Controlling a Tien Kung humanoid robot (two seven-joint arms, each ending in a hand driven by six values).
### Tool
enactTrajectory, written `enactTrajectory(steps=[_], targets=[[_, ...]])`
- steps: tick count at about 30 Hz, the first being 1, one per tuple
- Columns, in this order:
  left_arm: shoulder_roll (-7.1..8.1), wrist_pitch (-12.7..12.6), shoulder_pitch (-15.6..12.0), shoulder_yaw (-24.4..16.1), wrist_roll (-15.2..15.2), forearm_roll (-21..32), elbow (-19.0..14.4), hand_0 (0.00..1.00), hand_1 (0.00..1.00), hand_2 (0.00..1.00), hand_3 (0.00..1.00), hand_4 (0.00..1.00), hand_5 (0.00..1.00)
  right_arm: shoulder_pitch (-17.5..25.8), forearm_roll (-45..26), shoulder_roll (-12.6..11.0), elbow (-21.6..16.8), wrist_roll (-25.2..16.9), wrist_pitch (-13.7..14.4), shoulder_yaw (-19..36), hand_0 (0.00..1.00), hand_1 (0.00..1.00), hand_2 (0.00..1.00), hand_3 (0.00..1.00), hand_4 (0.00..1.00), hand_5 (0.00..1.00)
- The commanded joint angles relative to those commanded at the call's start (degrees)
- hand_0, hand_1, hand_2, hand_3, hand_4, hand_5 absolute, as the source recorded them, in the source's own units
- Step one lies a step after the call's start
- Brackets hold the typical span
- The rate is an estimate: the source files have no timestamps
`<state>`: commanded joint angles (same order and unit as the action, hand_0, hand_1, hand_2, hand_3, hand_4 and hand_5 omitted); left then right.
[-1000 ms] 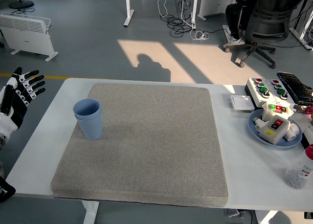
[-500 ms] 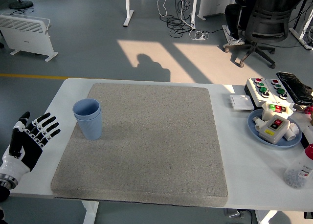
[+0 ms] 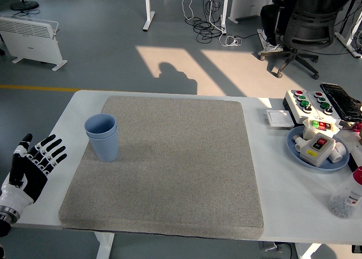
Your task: Push cup pick cup insert cup
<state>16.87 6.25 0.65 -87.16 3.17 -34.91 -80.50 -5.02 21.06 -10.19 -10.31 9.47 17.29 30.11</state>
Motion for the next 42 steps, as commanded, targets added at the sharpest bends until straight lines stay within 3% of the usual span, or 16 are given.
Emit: enactTrajectory(steps=[19,42], targets=[[0.07,1.5,0.7,-0.1,-1.6,-0.3,0.5,0.834,0.849,0.854,0.798,0.679,0.998,-0.6,-0.3,0.0,0.0,-0.1,0.0,0.1,0.689,0.605,0.627,0.550,0.104,0.413],[0.09,-0.4,0.8,-0.7,-0.5,0.4,0.9,0.848,0.864,0.889,0.844,0.684,0.998,-0.8,0.3,-0.1,0.0,-0.1,-0.1,0.7,0.688,0.605,0.628,0.550,0.105,0.415]])
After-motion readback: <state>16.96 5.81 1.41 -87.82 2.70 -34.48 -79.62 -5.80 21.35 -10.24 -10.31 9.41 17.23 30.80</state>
